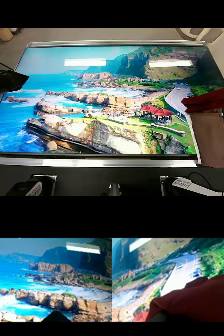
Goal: Fold the shirts.
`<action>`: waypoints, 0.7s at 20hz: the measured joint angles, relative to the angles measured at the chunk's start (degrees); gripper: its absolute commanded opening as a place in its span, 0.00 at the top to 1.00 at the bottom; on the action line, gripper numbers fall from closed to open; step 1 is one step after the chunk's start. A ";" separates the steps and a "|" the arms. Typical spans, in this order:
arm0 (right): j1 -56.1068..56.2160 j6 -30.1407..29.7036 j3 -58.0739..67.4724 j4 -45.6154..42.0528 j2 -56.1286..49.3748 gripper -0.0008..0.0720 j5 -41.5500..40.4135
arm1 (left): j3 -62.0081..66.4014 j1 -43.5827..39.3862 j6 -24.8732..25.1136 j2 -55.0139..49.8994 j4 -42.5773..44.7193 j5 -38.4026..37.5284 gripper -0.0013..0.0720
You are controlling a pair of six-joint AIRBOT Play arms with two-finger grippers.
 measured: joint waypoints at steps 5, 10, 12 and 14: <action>-5.60 1.81 0.00 -4.31 2.67 0.96 5.53 | 0.00 -0.83 0.44 0.00 0.02 0.66 0.95; -4.00 3.69 -2.89 -26.62 5.18 0.96 16.13 | 0.00 -1.03 0.92 0.00 0.00 2.69 0.95; -3.61 3.65 -7.06 -33.48 6.29 0.96 17.90 | 0.00 -1.11 0.98 0.00 0.00 3.19 0.95; -3.45 3.28 -12.92 -39.71 7.85 0.96 18.01 | -0.02 -1.25 1.05 0.00 -0.42 3.48 0.95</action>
